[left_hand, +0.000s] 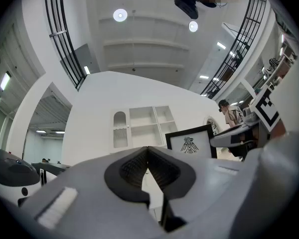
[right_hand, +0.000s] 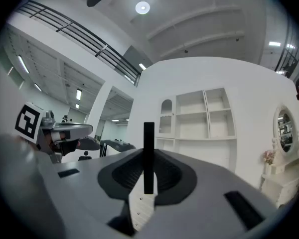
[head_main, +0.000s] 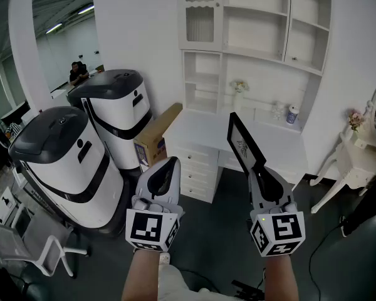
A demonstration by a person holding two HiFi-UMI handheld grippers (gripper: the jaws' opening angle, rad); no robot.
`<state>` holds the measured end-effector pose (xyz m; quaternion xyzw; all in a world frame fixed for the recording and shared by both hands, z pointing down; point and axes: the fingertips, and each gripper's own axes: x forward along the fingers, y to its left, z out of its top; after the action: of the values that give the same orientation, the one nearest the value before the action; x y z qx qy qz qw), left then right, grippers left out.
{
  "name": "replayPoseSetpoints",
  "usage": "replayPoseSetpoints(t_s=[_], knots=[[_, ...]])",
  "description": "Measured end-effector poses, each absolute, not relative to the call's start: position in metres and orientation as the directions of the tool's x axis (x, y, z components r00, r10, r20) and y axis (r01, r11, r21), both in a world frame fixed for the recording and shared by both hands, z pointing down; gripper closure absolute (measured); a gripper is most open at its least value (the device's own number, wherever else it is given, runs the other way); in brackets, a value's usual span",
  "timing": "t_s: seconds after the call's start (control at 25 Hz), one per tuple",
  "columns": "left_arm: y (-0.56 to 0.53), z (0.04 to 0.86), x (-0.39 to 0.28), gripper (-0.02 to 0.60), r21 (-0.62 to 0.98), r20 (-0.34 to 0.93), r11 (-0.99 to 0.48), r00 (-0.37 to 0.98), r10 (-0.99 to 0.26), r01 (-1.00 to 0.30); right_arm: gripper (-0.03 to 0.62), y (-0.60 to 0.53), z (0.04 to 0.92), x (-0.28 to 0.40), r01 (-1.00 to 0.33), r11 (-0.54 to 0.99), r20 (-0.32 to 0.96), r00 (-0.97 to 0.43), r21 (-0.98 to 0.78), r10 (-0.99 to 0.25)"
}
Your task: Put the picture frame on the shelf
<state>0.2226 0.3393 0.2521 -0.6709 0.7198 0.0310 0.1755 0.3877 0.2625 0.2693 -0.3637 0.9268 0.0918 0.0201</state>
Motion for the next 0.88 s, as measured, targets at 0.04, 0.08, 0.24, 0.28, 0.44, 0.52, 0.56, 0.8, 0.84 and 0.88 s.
replayPoseSetpoints(t_s=[0.04,0.08,0.24,0.28,0.44,0.52,0.56,0.8,0.84,0.88], knots=[[0.336,0.251,0.223,0.572,-0.192,-0.296,0.098,-0.038,-0.954,-0.976,0.534,0.259,0.268,0.388,-0.678,0.718,-0.107,-0.734,0.155,-0.671],[0.332,0.251,0.222,0.572,-0.194,-0.297,0.097,-0.036,-0.954,-0.976,0.534,0.256,0.267,0.387,-0.679,0.717,-0.109,-0.733,0.155,-0.671],[0.313,0.251,0.216,0.572,-0.195,-0.296,0.094,-0.033,-0.955,-0.976,0.534,0.239,0.265,0.382,-0.686,0.711,-0.113,-0.727,0.157,-0.677],[0.307,0.252,0.213,0.572,-0.192,-0.296,0.090,-0.030,-0.955,-0.977,0.534,0.235,0.266,0.379,-0.688,0.709,-0.112,-0.726,0.159,-0.679],[0.280,0.258,0.196,0.572,-0.169,-0.291,0.067,-0.015,-0.957,-0.983,0.534,0.215,0.269,0.365,-0.694,0.698,-0.105,-0.718,0.176,-0.688],[0.264,0.263,0.186,0.572,-0.174,-0.286,0.057,-0.004,-0.958,-0.983,0.534,0.201,0.271,0.354,-0.700,0.697,-0.104,-0.714,0.156,-0.693],[0.256,0.264,0.179,0.572,-0.179,-0.286,0.057,-0.003,-0.958,-0.982,0.534,0.194,0.272,0.347,-0.700,0.700,-0.103,-0.714,0.140,-0.693],[0.207,0.263,0.122,0.572,-0.218,-0.282,0.072,-0.008,-0.959,-0.973,0.534,0.143,0.273,0.290,-0.712,0.691,-0.086,-0.702,0.127,-0.707],[0.198,0.261,0.111,0.572,-0.218,-0.282,0.070,-0.006,-0.959,-0.973,0.534,0.134,0.273,0.279,-0.714,0.689,-0.084,-0.700,0.125,-0.710],[0.189,0.260,0.100,0.572,-0.218,-0.281,0.068,-0.004,-0.960,-0.974,0.534,0.125,0.272,0.268,-0.716,0.686,-0.083,-0.697,0.124,-0.712]])
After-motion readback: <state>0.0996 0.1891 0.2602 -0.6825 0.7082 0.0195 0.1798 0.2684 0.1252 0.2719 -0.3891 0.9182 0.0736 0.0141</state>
